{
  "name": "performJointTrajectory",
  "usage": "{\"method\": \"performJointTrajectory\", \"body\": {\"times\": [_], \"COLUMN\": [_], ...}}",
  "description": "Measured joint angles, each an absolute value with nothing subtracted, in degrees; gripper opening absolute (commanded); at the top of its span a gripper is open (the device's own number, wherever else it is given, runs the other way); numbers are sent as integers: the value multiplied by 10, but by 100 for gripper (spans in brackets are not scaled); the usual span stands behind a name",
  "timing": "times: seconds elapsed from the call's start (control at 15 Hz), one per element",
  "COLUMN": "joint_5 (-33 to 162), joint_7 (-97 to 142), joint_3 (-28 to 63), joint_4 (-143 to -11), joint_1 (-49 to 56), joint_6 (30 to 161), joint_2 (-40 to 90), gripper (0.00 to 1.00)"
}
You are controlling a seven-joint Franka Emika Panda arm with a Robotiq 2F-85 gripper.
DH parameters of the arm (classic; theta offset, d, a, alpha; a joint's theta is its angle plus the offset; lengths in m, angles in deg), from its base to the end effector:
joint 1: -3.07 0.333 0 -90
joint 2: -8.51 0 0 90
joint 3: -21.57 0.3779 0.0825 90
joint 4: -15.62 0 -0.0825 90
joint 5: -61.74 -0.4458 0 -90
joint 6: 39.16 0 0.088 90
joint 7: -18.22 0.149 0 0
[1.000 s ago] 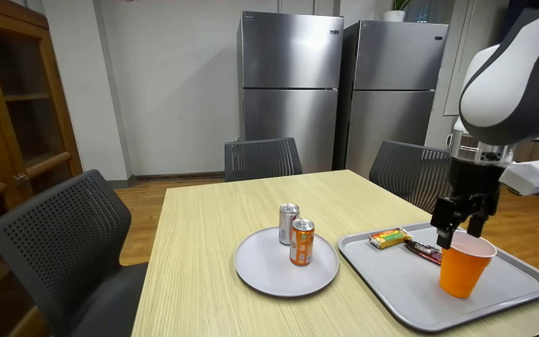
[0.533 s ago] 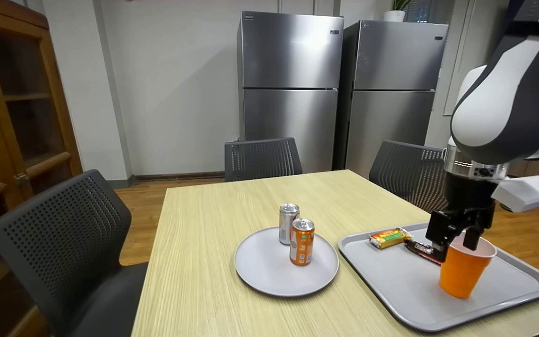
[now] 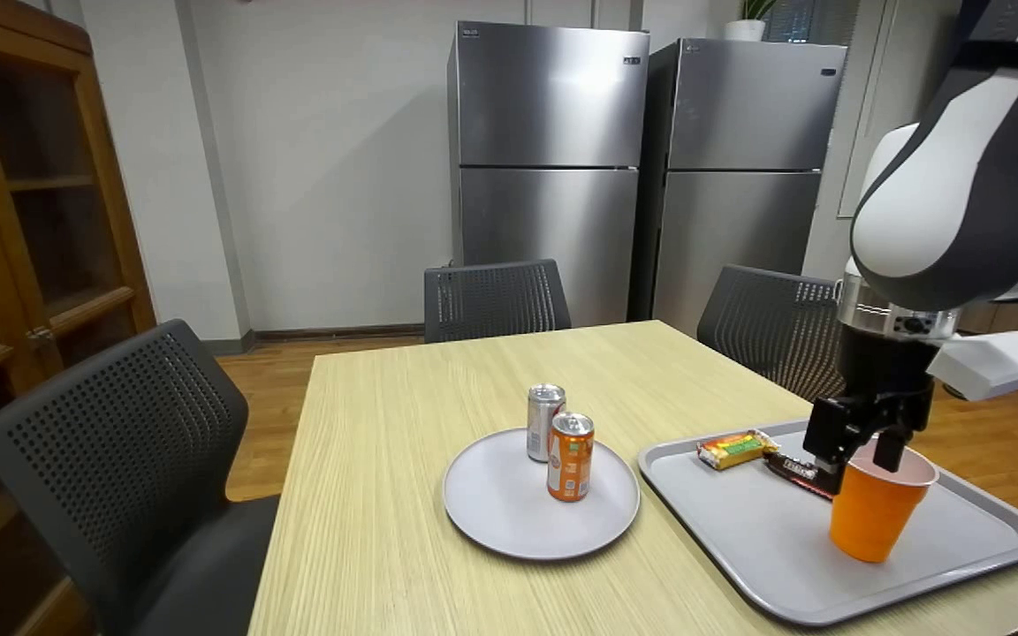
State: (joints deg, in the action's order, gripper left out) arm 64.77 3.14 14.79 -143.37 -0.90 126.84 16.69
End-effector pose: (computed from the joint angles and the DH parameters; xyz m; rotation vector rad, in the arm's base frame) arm 0.3929 -0.0749 0.1286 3.1110 0.1994 -0.0403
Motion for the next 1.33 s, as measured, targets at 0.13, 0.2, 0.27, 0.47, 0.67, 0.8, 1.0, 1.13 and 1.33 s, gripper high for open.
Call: {"method": "performJointTrajectory", "body": {"times": [0.13,0.2,0.27,0.47,0.67,0.8,1.0,1.13,1.33], "joint_5": [666,680,691,699,699,699,699,699,699], "joint_7": [39,46,50,51,51,51,51,51,51], "joint_3": [145,141,136,130,130,131,131,130,130], "joint_4": [-1433,-1433,-1431,-1423,-1413,-1408,-1403,-1399,-1394], "joint_1": [-9,-9,-9,-9,-9,-9,-9,-9,-9], "joint_6": [1280,1289,1300,1319,1325,1326,1327,1327,1327], "joint_2": [170,173,178,198,219,228,237,242,250], "gripper": [100,100,100,100,100,72,63,46,22]}}
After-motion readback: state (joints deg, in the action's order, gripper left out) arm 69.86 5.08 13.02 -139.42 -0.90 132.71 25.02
